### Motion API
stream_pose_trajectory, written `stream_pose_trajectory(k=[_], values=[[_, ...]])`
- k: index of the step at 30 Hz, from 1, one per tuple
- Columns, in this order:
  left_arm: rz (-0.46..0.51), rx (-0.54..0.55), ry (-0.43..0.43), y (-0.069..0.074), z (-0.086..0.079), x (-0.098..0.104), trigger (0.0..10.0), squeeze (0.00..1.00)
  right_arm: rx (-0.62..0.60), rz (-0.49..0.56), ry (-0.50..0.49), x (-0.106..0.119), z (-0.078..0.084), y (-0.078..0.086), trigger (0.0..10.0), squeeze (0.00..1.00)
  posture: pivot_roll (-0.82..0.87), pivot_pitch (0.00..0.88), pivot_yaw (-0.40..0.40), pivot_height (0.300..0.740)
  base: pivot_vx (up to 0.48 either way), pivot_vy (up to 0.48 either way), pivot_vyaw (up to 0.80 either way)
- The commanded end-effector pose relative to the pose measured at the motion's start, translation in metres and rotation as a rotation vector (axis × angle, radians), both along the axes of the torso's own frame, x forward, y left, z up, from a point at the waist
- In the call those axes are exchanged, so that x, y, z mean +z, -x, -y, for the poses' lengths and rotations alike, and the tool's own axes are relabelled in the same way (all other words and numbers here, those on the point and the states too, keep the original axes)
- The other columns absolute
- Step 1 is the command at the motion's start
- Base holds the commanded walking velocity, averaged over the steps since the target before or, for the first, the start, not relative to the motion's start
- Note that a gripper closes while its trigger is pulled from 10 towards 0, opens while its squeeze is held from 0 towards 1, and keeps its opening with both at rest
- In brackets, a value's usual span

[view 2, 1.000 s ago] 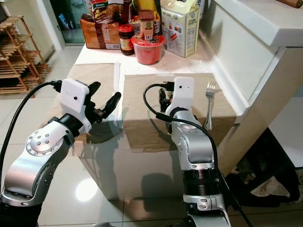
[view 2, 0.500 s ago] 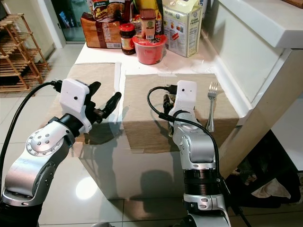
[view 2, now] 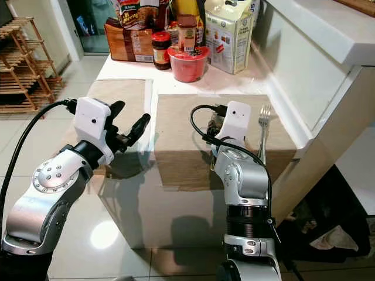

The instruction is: Setting the table

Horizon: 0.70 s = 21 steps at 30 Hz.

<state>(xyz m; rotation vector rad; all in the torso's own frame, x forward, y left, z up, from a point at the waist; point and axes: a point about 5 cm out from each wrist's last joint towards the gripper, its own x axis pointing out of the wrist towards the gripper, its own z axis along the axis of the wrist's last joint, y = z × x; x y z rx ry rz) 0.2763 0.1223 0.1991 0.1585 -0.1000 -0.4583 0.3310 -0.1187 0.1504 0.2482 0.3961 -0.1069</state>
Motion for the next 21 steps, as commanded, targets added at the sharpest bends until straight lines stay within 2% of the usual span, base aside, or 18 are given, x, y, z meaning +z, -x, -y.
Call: stream_pose_trajectory(k=[1,2,3,4,5,12,21], values=[[0.012,0.005,0.002,-0.001,0.000,0.004,10.0,0.00,-0.007,-0.141,-0.035,-0.025,0.000,0.007,10.0,0.00,0.13,0.000,0.002,0.740,0.000,0.000,0.00],[0.010,0.005,0.004,-0.001,0.000,0.004,10.0,0.00,-0.013,-0.155,-0.046,-0.027,0.001,0.007,9.4,0.00,0.13,0.000,0.002,0.740,0.000,0.000,0.00],[0.004,0.007,0.010,-0.002,0.000,0.004,10.0,0.00,-0.017,-0.167,-0.052,-0.029,0.002,0.008,1.5,0.00,0.13,0.000,0.001,0.740,0.000,0.000,0.00],[0.000,0.008,0.015,-0.002,0.001,0.004,10.0,0.00,-0.018,-0.173,-0.055,-0.030,0.002,0.008,1.5,0.00,0.13,0.000,0.001,0.740,0.000,0.000,0.00],[-0.003,0.009,0.018,-0.002,0.000,0.004,10.0,0.00,-0.025,-0.180,-0.060,-0.031,0.004,0.008,0.0,0.00,0.13,0.000,-0.001,0.740,0.000,0.000,0.00],[-0.020,0.020,0.035,-0.002,0.000,0.003,10.0,0.00,-0.033,-0.208,-0.071,-0.036,0.006,0.010,0.0,0.00,0.13,0.000,-0.007,0.740,0.000,0.000,0.00],[-0.034,0.025,0.046,-0.002,0.002,0.002,10.0,0.00,-0.009,-0.187,0.018,-0.036,0.009,0.011,0.0,0.00,0.12,0.000,-0.007,0.740,0.000,0.000,0.00]])
